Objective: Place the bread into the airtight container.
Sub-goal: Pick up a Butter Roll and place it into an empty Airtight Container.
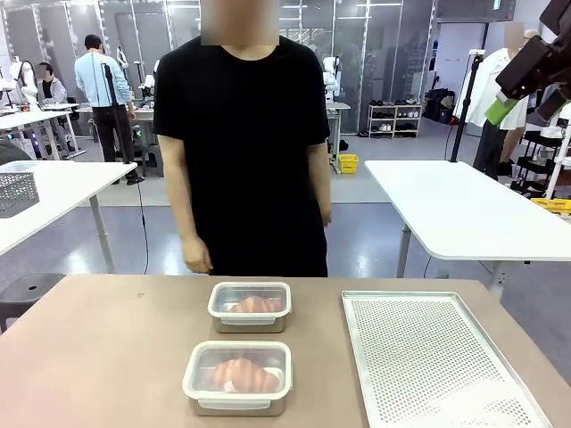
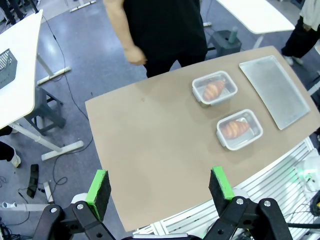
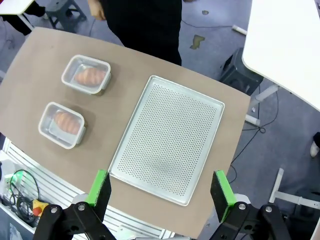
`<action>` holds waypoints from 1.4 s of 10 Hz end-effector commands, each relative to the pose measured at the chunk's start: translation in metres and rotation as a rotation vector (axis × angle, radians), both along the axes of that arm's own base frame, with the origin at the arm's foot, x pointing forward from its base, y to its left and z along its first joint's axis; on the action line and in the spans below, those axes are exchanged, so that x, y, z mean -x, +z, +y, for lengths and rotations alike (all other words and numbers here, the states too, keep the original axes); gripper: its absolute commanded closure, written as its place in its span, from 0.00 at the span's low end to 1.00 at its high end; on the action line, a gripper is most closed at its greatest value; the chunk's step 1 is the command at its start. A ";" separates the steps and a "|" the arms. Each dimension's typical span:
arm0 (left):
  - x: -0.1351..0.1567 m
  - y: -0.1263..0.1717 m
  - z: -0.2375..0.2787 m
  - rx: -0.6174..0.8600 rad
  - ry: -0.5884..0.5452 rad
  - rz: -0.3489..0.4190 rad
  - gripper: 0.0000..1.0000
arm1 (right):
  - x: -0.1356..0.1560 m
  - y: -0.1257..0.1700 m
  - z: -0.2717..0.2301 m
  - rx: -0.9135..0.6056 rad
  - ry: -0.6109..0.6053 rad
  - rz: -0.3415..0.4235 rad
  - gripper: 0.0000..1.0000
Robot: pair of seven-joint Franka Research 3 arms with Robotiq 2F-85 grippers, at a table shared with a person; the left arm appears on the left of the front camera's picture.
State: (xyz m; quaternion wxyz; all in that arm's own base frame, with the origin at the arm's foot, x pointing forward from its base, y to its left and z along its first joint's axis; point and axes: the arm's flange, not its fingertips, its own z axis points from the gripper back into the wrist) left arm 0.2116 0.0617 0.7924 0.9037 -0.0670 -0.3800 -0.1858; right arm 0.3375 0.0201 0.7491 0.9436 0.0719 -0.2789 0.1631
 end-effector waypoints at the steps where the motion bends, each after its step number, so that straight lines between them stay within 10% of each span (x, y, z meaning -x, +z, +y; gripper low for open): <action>1: 0.000 0.002 -0.001 -0.003 0.000 -0.002 0.00 | 0.000 0.003 0.002 0.005 -0.016 0.010 0.00; 14: 0.000 0.002 -0.001 -0.003 0.000 -0.002 0.00 | 0.000 0.003 0.002 0.005 -0.016 0.010 0.00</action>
